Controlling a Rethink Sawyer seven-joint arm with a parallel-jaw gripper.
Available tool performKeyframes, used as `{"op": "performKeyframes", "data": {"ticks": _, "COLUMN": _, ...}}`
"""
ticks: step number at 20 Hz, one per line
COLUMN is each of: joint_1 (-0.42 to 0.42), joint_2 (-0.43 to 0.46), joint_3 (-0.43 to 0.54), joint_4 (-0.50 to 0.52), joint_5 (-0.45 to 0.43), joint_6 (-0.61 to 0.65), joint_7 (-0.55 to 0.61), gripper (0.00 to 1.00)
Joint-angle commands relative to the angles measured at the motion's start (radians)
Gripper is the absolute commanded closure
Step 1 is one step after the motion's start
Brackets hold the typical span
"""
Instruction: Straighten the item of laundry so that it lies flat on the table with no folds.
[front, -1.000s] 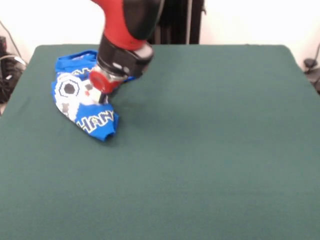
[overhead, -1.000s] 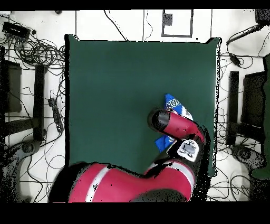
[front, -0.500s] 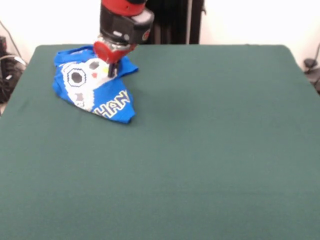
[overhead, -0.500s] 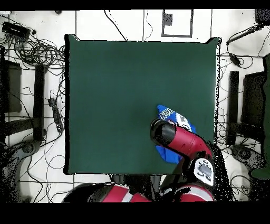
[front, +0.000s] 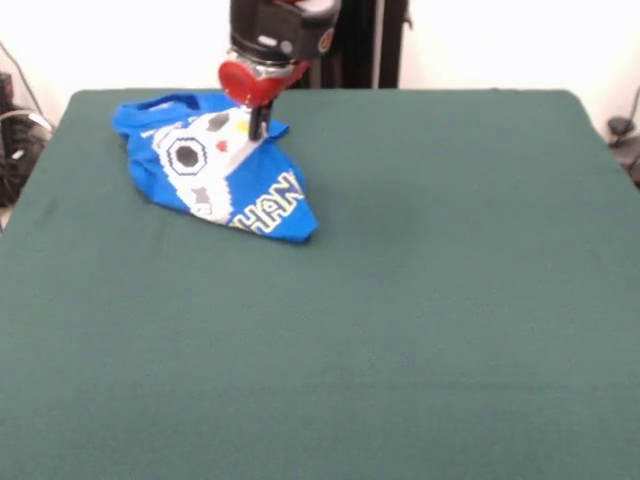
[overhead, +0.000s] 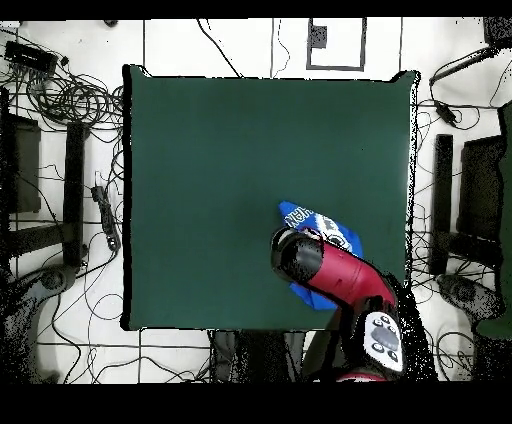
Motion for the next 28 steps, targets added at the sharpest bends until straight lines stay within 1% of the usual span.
{"op": "performKeyframes", "data": {"ticks": 1, "joint_1": 0.052, "joint_2": -0.047, "joint_3": 0.174, "joint_4": 0.136, "joint_5": 0.093, "joint_6": 0.091, "joint_7": 0.062, "gripper": 1.00}}
{"op": "performKeyframes", "data": {"ticks": 3, "joint_1": 0.058, "joint_2": -0.066, "joint_3": 0.179, "joint_4": 0.152, "joint_5": 0.113, "joint_6": 0.100, "joint_7": 0.081, "gripper": 1.00}}
{"op": "performKeyframes", "data": {"ticks": 5, "joint_1": 0.038, "joint_2": -0.093, "joint_3": 0.213, "joint_4": 0.190, "joint_5": 0.154, "joint_6": 0.087, "joint_7": 0.095, "gripper": 1.00}}
{"op": "performKeyframes", "data": {"ticks": 9, "joint_1": 0.042, "joint_2": -0.105, "joint_3": 0.219, "joint_4": 0.213, "joint_5": 0.171, "joint_6": 0.080, "joint_7": 0.084, "gripper": 1.00}}
{"op": "performKeyframes", "data": {"ticks": 11, "joint_1": 0.062, "joint_2": -0.111, "joint_3": 0.204, "joint_4": 0.215, "joint_5": 0.168, "joint_6": 0.090, "joint_7": 0.081, "gripper": 1.00}}
{"op": "performKeyframes", "data": {"ticks": 14, "joint_1": 0.072, "joint_2": -0.144, "joint_3": 0.201, "joint_4": 0.248, "joint_5": 0.174, "joint_6": 0.095, "joint_7": 0.078, "gripper": 1.00}}
{"op": "performKeyframes", "data": {"ticks": 16, "joint_1": 0.057, "joint_2": -0.170, "joint_3": 0.222, "joint_4": 0.289, "joint_5": 0.187, "joint_6": 0.076, "joint_7": 0.070, "gripper": 1.00}}
{"op": "performKeyframes", "data": {"ticks": 21, "joint_1": 0.056, "joint_2": -0.217, "joint_3": 0.245, "joint_4": 0.365, "joint_5": 0.219, "joint_6": 0.044, "joint_7": 0.072, "gripper": 1.00}}
{"op": "performKeyframes", "data": {"ticks": 24, "joint_1": 0.058, "joint_2": -0.258, "joint_3": 0.267, "joint_4": 0.427, "joint_5": 0.239, "joint_6": 0.002, "joint_7": 0.075, "gripper": 1.00}}
{"op": "performKeyframes", "data": {"ticks": 25, "joint_1": 0.069, "joint_2": -0.263, "joint_3": 0.258, "joint_4": 0.430, "joint_5": 0.236, "joint_6": 0.004, "joint_7": 0.078, "gripper": 1.00}}
{"op": "performKeyframes", "data": {"ticks": 27, "joint_1": 0.071, "joint_2": -0.280, "joint_3": 0.265, "joint_4": 0.454, "joint_5": 0.243, "joint_6": -0.011, "joint_7": 0.078, "gripper": 1.00}}
{"op": "performKeyframes", "data": {"ticks": 28, "joint_1": 0.066, "joint_2": -0.275, "joint_3": 0.276, "joint_4": 0.462, "joint_5": 0.247, "joint_6": -0.033, "joint_7": 0.078, "gripper": 1.00}}
